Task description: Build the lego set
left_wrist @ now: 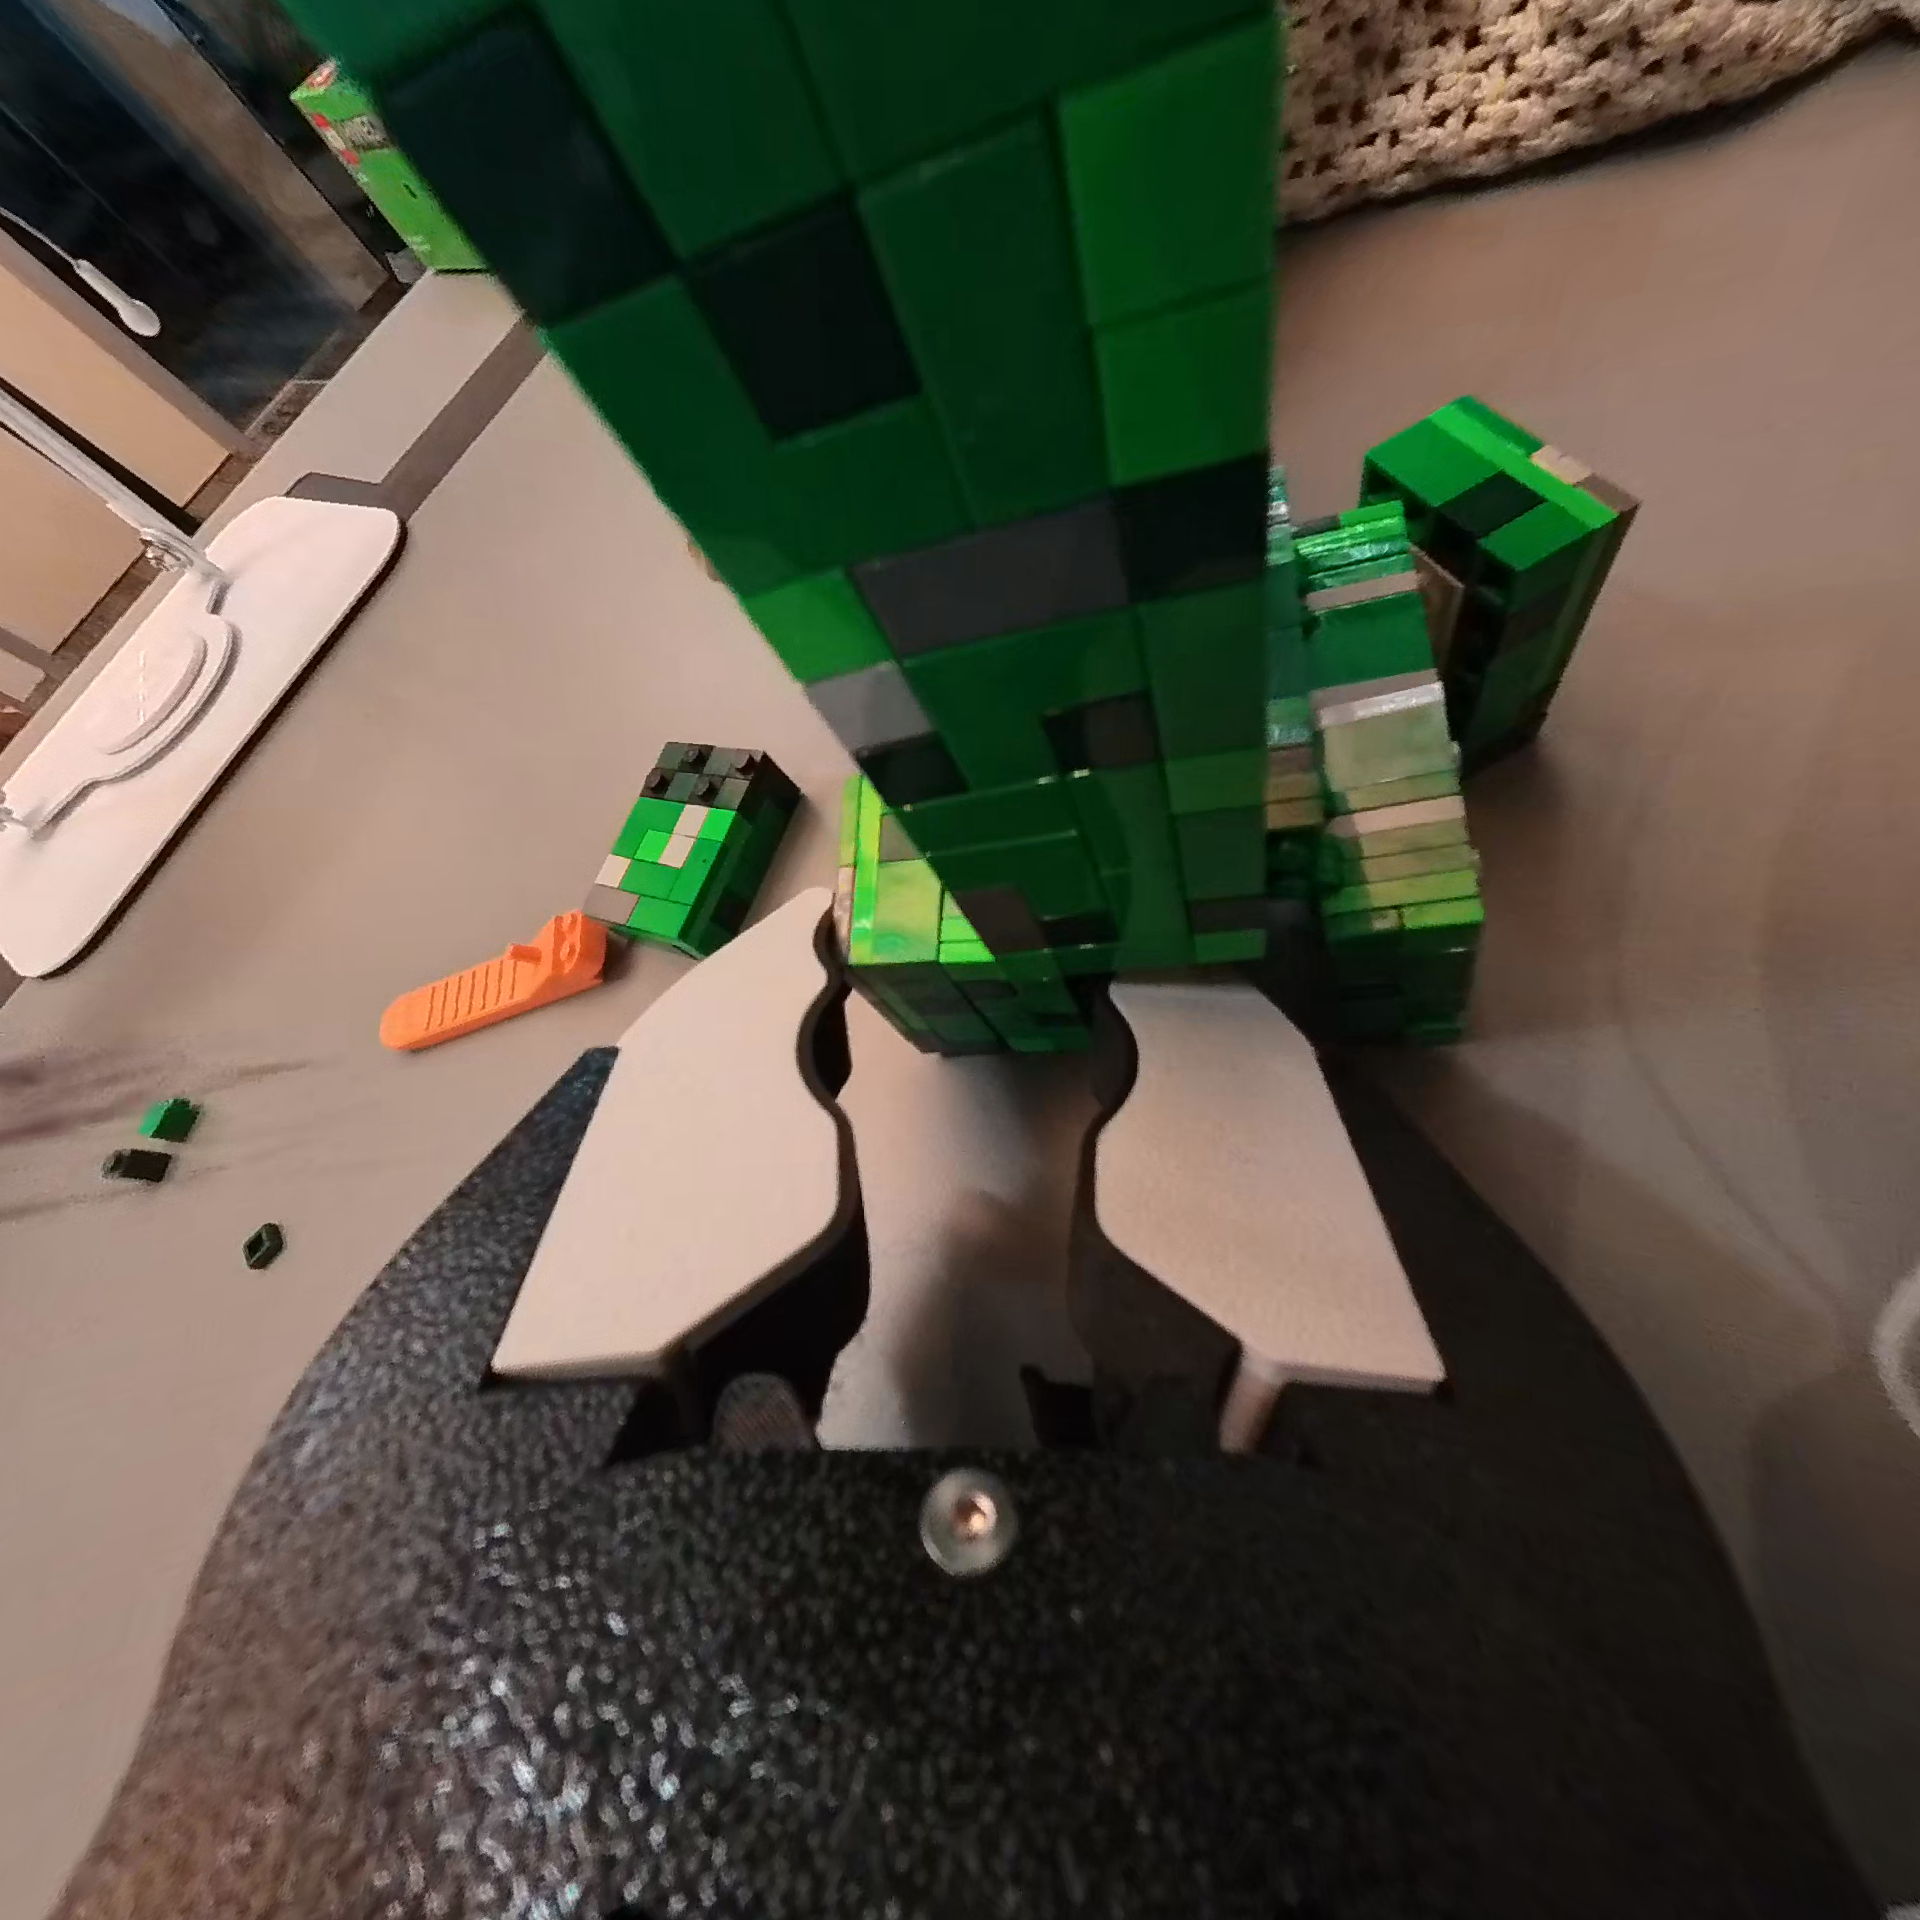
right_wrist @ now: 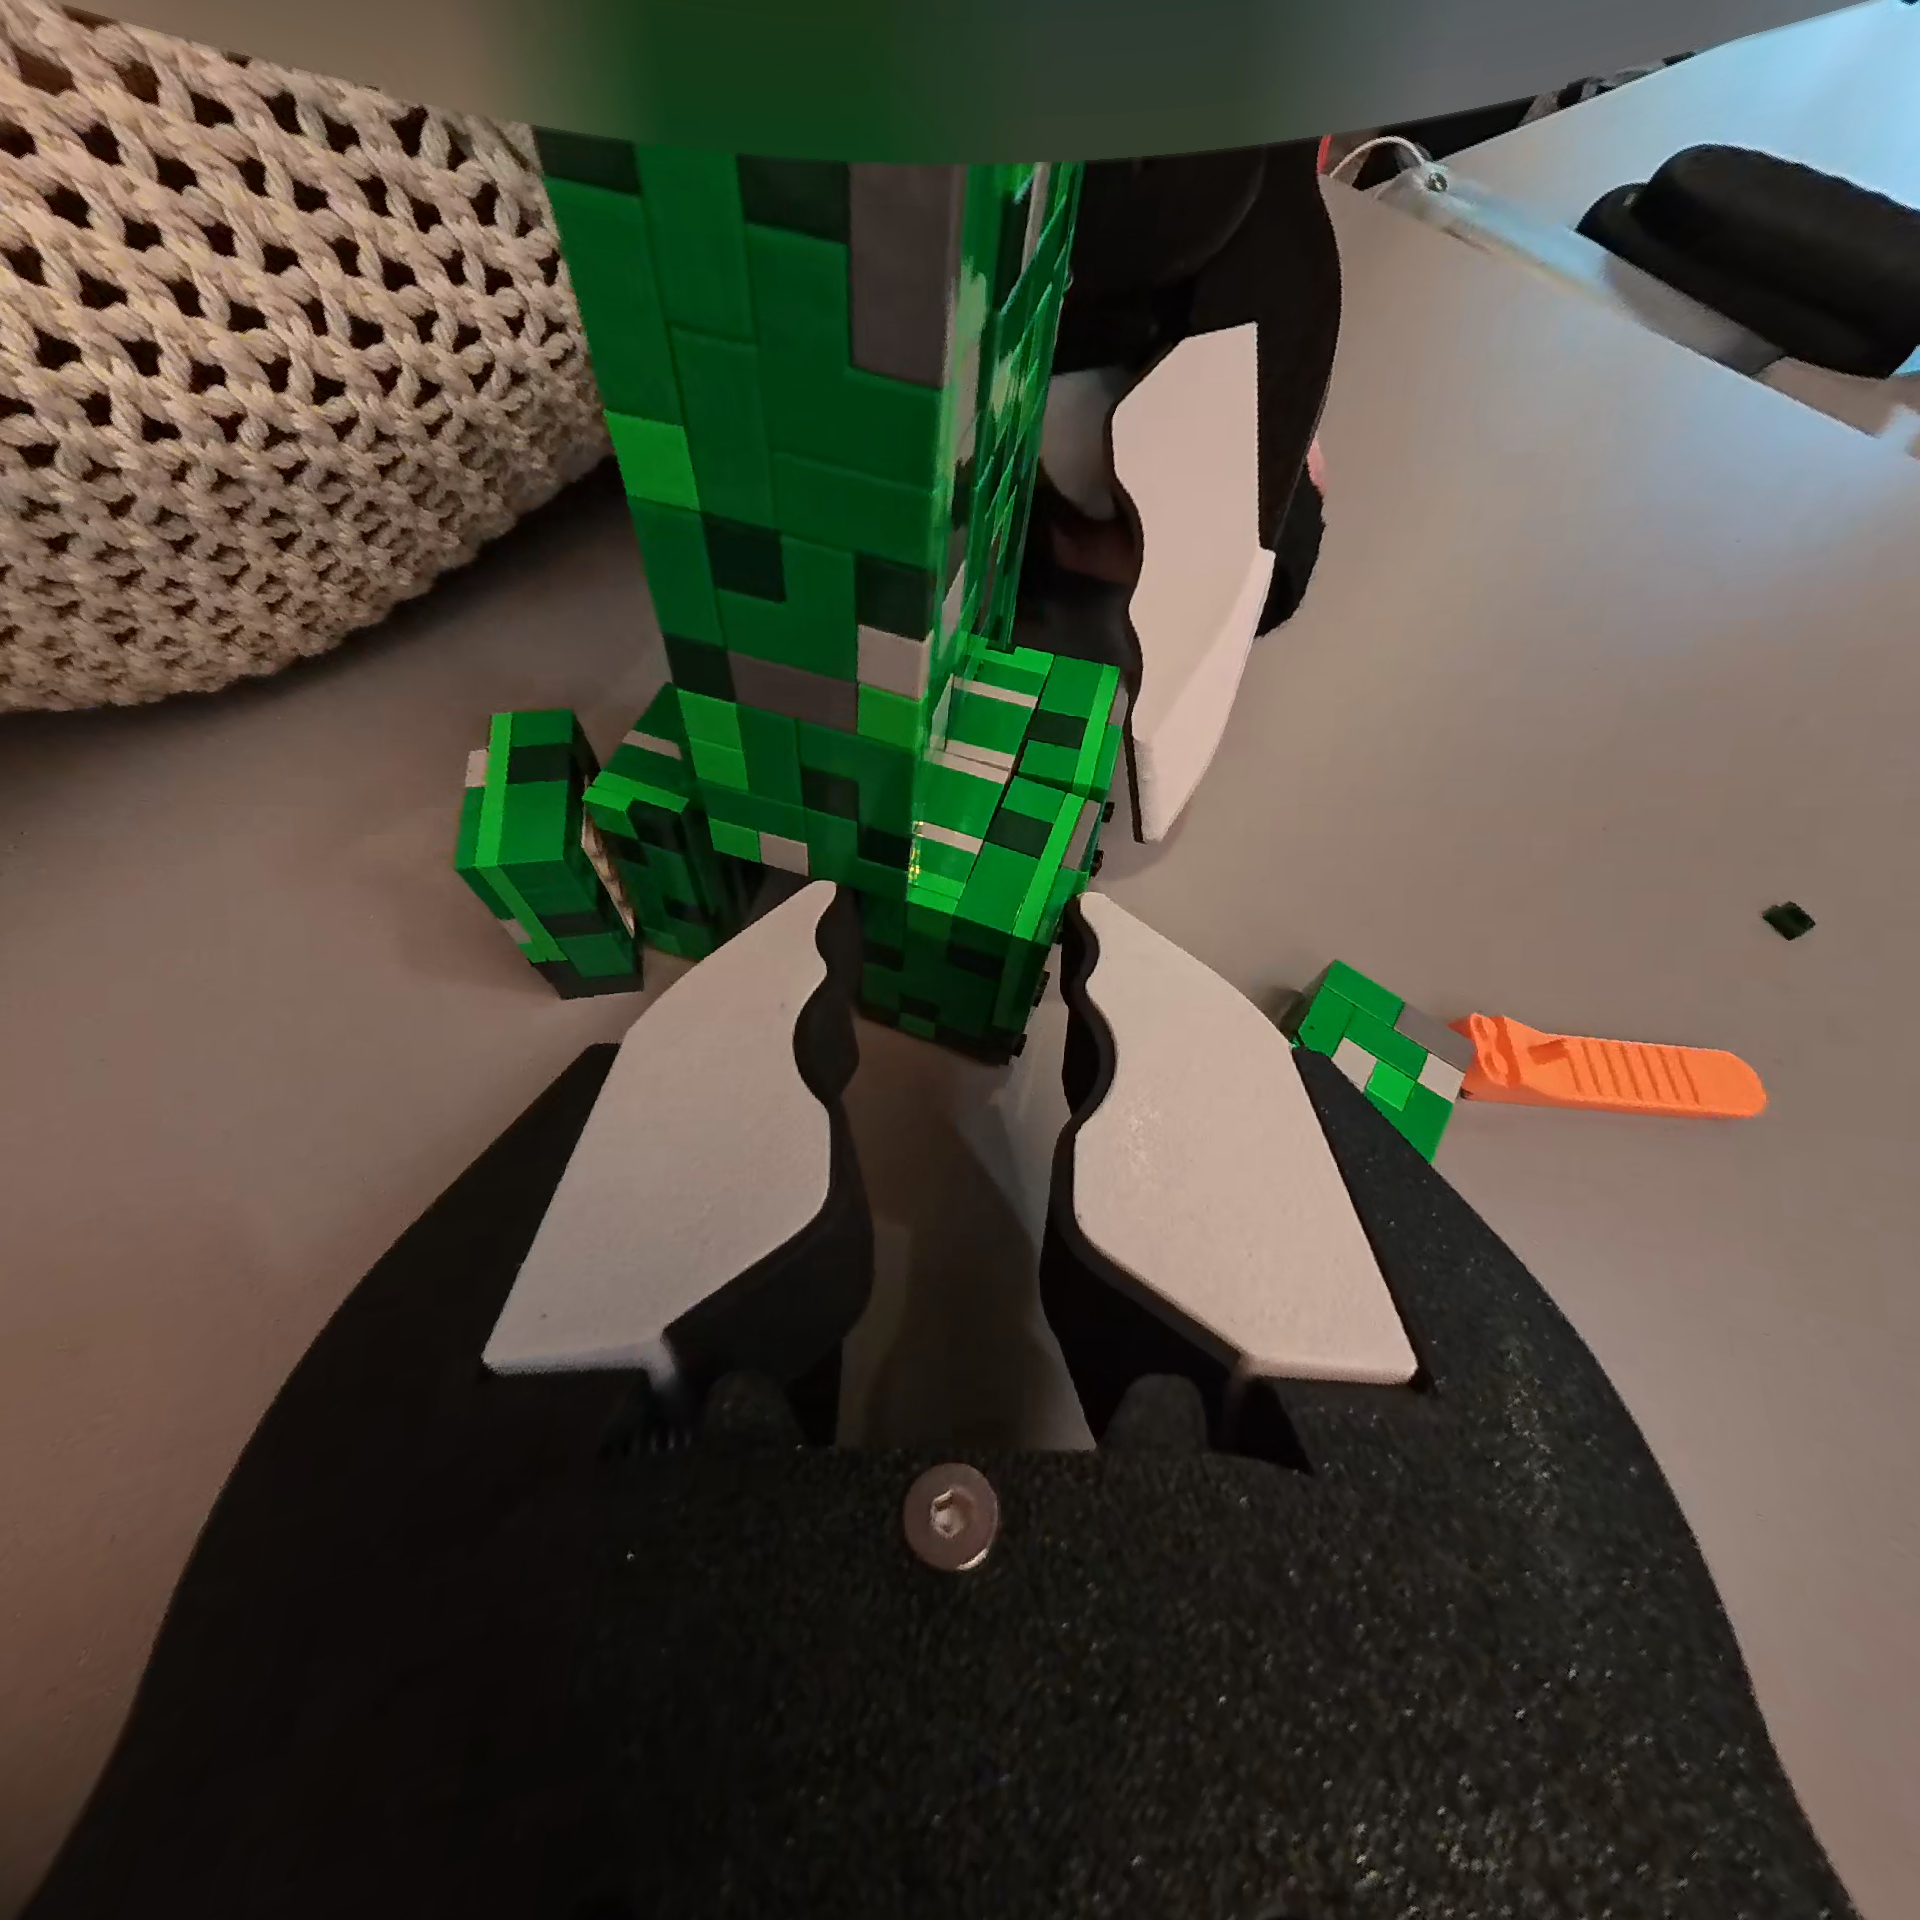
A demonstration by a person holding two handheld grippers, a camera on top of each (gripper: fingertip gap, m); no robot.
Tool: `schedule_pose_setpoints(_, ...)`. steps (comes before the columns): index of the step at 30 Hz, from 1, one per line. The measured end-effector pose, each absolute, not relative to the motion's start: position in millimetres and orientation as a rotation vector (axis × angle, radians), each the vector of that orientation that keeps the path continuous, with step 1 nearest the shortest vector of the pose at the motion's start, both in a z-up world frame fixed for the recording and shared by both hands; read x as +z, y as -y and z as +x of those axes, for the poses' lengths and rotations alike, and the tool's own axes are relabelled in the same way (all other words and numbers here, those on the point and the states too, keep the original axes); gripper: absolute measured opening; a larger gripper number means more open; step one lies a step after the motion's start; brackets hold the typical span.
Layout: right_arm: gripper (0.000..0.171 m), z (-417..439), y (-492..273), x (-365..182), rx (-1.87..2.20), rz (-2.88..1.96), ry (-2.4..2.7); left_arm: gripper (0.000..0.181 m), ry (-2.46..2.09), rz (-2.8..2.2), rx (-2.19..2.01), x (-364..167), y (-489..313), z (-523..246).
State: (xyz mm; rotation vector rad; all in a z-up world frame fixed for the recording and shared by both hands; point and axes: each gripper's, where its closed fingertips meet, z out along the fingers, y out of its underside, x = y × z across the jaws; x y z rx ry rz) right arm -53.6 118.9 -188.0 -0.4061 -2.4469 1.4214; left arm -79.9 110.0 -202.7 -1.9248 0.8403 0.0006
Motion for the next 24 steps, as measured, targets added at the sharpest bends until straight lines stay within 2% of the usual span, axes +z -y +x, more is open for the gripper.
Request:
schedule_pose_setpoints(15, 0.037, -54.5, -118.8, -189.3, 1.387, -0.391, 2.43, 0.042, -0.833, -1.95, -0.044, -204.2, -109.0, -79.7)
schedule_pose_setpoints(24, 0.057, -51.9, -118.2, -190.2, 1.381, -0.393, 2.441, 0.052, -0.829, -2.014, -0.066, -211.4, -107.8, -83.3)
